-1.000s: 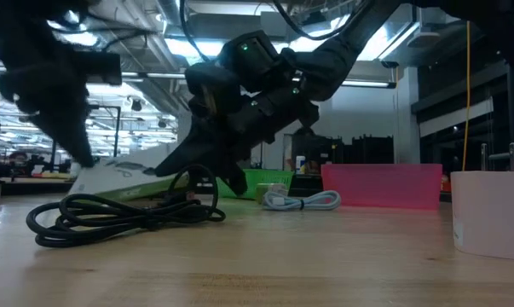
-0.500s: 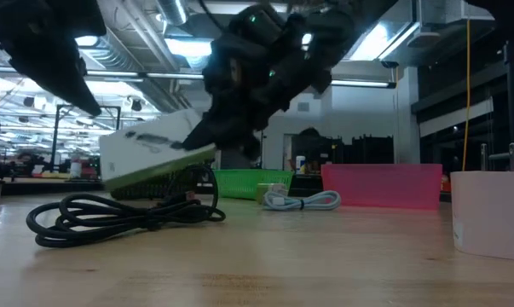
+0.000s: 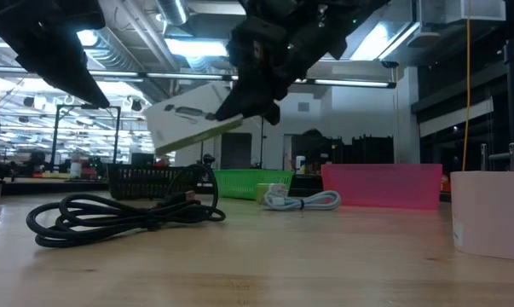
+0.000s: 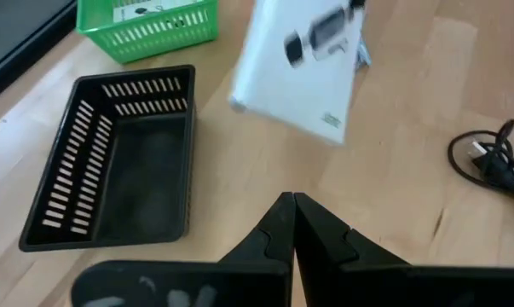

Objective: Pick and place items into bin
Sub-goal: Put the white card reader box into the green bin

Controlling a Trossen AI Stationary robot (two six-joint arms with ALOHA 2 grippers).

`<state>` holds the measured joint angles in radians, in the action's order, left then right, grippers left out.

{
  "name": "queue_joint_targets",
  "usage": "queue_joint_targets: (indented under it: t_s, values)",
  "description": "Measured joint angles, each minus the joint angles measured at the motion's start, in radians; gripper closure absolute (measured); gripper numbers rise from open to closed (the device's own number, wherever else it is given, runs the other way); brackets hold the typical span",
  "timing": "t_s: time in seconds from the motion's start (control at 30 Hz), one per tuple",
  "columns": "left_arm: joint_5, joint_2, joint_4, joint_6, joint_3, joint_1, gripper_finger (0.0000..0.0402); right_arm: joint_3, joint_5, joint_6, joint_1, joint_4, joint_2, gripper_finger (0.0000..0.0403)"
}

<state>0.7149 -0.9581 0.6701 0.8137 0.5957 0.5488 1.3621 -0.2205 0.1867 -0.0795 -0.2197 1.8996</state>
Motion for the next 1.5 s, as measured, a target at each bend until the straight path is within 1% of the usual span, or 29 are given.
queue_joint_targets:
  t_s: [0.17,0.33,0.43,0.67,0.77,0.87,0.93,1.03,1.17,1.33,1.5]
  values:
    - [0.009,0.000,0.000,0.002,0.000,0.000,0.0400,0.000,0.011,-0.032,-0.027,-0.061,-0.041,0.0397]
    - [0.054,0.000,0.004,-0.004,0.000,-0.001,0.0400,0.000,0.082,-0.049,-0.047,-0.108,-0.073,0.0397]
    - [0.060,0.000,0.003,-0.042,0.000,0.000,0.0400,-0.028,0.132,-0.048,-0.048,-0.095,-0.083,0.0397]
    - [0.077,0.000,-0.011,-0.094,-0.001,0.000,0.0400,-0.092,0.133,-0.035,-0.046,-0.008,-0.082,0.0397]
    - [0.073,0.000,-0.129,-0.163,-0.044,-0.001,0.0400,-0.096,0.133,-0.039,-0.047,0.018,-0.082,0.0397]
    - [0.014,0.000,-0.310,-0.258,-0.124,-0.001,0.0400,-0.096,0.133,-0.049,-0.047,0.040,-0.082,0.0397]
    - [-0.007,0.000,-0.419,-0.305,-0.178,0.000,0.0400,-0.096,0.133,-0.049,-0.047,0.037,-0.082,0.0397]
    - [-0.012,0.018,-0.512,-0.358,-0.227,0.000,0.0400,-0.096,0.133,-0.039,-0.047,0.039,-0.082,0.0397]
    - [-0.032,0.057,-0.530,-0.419,-0.234,-0.001,0.0400,-0.096,0.134,-0.032,-0.047,0.038,-0.084,0.0397]
    - [-0.086,0.135,-0.541,-0.532,-0.234,0.000,0.0400,-0.096,0.205,-0.006,-0.060,0.032,-0.090,0.0397]
    - [-0.087,0.205,-0.536,-0.613,-0.234,0.000,0.0400,-0.096,0.212,0.003,-0.091,0.028,-0.111,0.0397]
